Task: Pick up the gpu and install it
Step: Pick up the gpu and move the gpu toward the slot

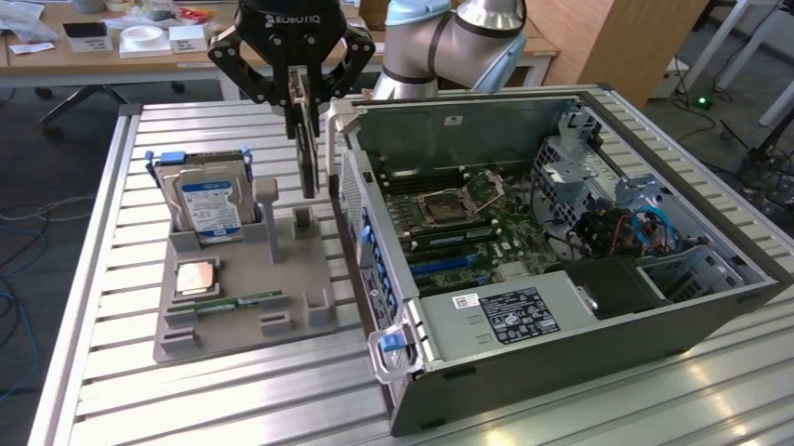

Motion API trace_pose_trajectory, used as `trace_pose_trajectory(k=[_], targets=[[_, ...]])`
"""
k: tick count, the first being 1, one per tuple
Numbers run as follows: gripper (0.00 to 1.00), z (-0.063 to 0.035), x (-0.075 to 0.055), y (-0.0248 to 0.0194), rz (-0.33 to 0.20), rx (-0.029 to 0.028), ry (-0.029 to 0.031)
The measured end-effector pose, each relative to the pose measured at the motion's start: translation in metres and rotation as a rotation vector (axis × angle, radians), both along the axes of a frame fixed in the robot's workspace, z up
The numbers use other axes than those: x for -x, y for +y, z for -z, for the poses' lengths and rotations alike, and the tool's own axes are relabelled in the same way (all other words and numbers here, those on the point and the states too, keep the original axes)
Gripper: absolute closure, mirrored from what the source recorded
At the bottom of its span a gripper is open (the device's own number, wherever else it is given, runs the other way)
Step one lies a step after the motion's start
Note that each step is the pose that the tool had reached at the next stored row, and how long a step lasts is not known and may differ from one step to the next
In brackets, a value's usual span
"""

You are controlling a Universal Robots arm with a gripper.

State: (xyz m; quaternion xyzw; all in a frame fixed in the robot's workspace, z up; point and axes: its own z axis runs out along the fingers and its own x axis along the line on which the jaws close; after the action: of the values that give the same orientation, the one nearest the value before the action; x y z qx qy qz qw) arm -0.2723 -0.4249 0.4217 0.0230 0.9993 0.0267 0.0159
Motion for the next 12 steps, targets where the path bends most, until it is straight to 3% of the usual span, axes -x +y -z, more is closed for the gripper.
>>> trace_pose_trajectory(k=[12], targets=[[0.73, -0.0001, -0.0057, 0.0005, 0.000, 0.0000, 0.0000]])
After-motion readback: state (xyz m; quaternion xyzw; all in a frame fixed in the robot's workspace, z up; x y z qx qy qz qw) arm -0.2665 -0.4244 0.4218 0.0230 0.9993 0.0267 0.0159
